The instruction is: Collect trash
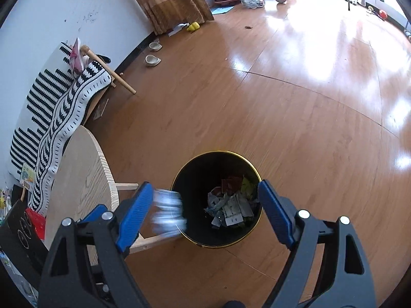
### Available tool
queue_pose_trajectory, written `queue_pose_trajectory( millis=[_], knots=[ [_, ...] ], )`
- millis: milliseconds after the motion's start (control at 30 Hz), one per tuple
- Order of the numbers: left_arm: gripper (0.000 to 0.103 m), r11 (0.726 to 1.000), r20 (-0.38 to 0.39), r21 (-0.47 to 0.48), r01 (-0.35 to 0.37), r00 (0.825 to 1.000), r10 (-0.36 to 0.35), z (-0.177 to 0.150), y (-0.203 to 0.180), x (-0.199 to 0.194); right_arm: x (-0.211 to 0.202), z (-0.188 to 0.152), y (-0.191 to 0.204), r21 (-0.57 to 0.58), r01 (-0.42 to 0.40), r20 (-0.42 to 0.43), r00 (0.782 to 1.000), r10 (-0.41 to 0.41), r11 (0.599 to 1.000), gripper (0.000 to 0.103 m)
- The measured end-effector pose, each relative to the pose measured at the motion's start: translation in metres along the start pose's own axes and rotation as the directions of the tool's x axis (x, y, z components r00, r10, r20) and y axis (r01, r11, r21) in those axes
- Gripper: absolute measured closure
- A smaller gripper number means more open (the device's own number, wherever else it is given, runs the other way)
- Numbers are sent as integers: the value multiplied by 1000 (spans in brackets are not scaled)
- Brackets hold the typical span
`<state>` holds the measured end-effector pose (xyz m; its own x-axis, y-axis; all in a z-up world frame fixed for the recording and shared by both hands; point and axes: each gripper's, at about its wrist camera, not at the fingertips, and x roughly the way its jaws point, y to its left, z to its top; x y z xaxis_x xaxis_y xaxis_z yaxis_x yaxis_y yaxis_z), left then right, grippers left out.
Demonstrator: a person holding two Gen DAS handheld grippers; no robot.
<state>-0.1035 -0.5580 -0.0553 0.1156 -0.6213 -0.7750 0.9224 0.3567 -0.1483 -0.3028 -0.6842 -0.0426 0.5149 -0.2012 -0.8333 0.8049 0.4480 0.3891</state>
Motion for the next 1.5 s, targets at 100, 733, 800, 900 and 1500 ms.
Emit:
queue_pose_trajectory(
  millis=[100,733,800,900,1500],
  knots=[
    [21,1000,15,-15,-9,1000,9,2,5,-10,-2,-1,5,-13,-5,0,1000,5,1000,22],
    [14,825,40,-383,-415,885,464,-96,215,-230,21,-93,286,-504,-171,-70,985,158,847,16],
    [14,775,9,-427,-466,855,519,-121,245,-259,26,-119,331,-561,-207,-104,978,180,802,16],
    [14,697,-30,-491,-523,810,586,-160,286,-302,32,-157,389,-632,-250,-149,968,201,734,16],
    [14,389,-196,-685,-616,670,716,-311,393,-439,60,-297,541,-781,-348,-292,937,189,519,16]
  ],
)
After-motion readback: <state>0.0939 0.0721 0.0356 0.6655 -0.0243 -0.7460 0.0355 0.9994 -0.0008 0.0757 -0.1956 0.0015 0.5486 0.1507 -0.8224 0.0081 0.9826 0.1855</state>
